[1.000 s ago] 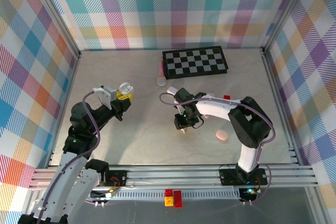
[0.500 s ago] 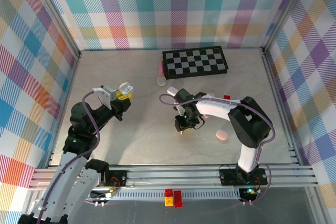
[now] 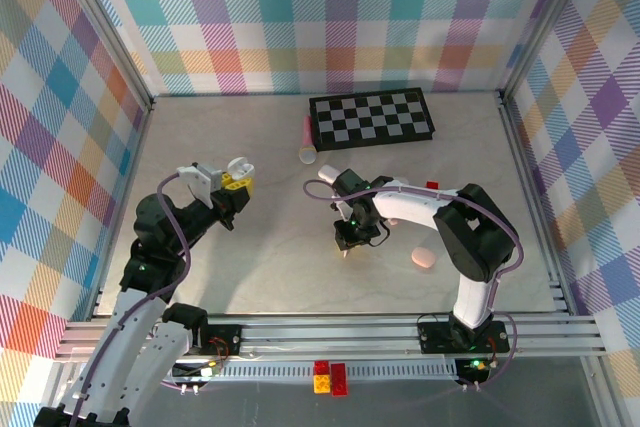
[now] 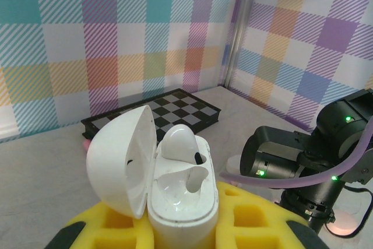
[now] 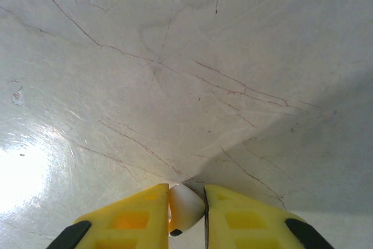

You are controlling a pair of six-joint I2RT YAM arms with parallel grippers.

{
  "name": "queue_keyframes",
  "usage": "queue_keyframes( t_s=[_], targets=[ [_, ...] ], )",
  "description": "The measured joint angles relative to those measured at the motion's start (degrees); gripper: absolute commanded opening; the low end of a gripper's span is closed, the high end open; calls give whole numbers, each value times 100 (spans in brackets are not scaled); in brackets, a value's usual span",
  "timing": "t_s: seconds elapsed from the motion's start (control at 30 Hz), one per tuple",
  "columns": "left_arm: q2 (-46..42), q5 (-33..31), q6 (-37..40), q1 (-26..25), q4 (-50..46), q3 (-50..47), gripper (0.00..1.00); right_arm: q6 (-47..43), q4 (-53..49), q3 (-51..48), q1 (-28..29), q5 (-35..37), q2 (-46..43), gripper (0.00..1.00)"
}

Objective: Insert the wireless bluetooth earbuds into the charging case

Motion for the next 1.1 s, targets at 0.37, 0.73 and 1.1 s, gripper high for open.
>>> queue_keyframes(
  t_s=[0.37, 0.73, 1.1],
  targets=[
    [507, 192, 101, -483, 306, 0, 4, -20, 149, -146, 0, 796, -1517, 19],
    [1867, 7, 905, -1792, 693, -4, 4, -404, -549, 984, 0, 1305, -2846, 18],
    [3775, -52, 1147, -2726, 1130, 855, 4, -907, -638, 1198, 0, 1309, -3606, 16]
  ],
)
